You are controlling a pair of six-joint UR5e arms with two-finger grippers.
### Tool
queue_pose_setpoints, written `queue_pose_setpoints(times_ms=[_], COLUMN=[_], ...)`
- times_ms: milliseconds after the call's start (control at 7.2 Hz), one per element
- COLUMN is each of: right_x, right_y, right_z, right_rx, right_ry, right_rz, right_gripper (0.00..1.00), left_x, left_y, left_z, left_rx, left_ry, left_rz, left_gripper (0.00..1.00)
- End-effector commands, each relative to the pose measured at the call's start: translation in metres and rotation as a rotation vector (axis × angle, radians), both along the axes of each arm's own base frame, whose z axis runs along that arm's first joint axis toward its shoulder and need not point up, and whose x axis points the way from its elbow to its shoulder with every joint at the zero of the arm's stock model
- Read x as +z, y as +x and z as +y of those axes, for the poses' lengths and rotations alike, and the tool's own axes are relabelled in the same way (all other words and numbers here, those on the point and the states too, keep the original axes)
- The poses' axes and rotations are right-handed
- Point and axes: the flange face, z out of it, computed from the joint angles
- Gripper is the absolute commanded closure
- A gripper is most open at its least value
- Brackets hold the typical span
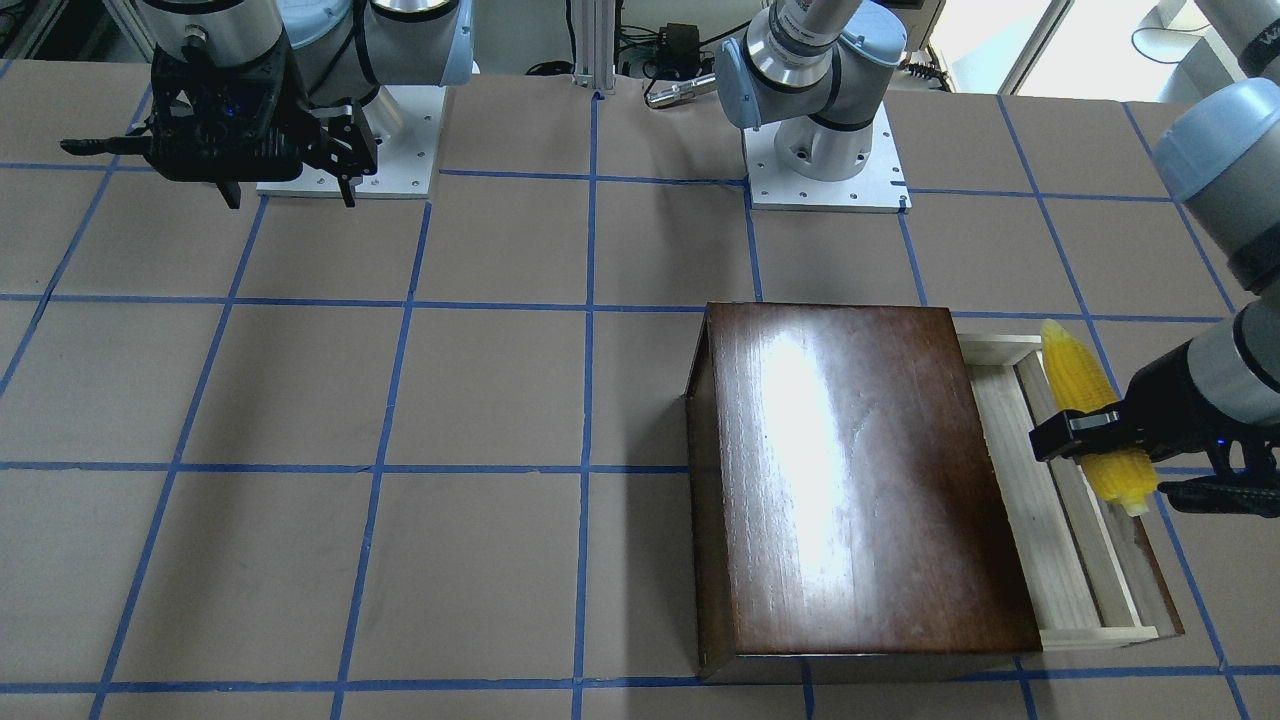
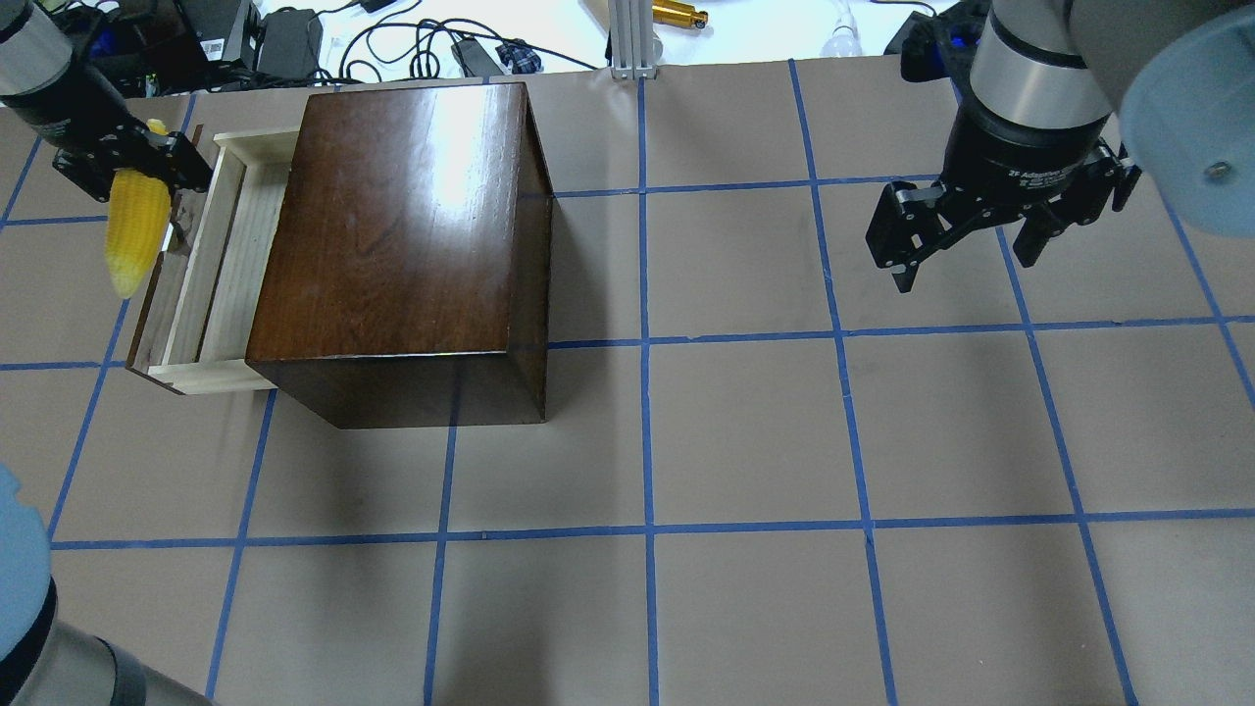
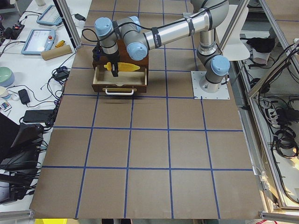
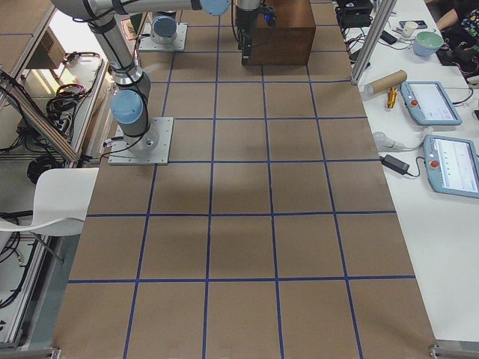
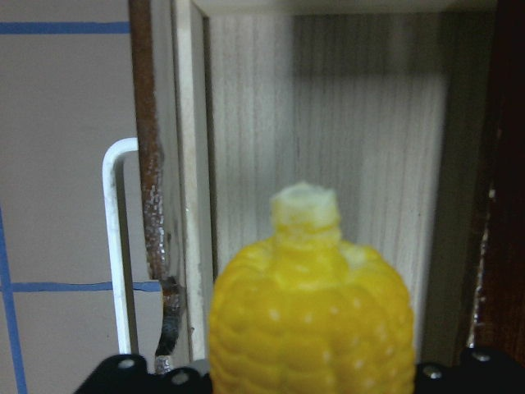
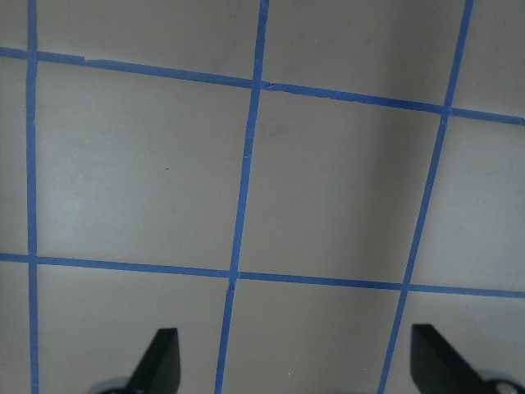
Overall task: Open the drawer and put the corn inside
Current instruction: 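Carry the corn with the left gripper over the open drawer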
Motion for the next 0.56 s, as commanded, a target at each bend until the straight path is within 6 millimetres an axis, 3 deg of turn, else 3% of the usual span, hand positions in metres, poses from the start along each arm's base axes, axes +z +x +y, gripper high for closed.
queue_pose_setpoints(times_ms=[0,417], right_x=[0.0,0.0], right_y=[0.0,0.0], right_z=[0.0,0.0], right_rx=[-0.001,-0.001], right_ry=[-0.001,-0.001], right_rz=[0.0,0.002], right_gripper=[0.0,0.0], left_x=[-0.003,0.011], left_y=[-0.003,-0.003], left_z=[0.0,0.003], left_rx=[-0.008,-0.006], left_ry=[0.007,-0.011], left_rz=[-0.004,-0.014], left_gripper=[0.01,0.0])
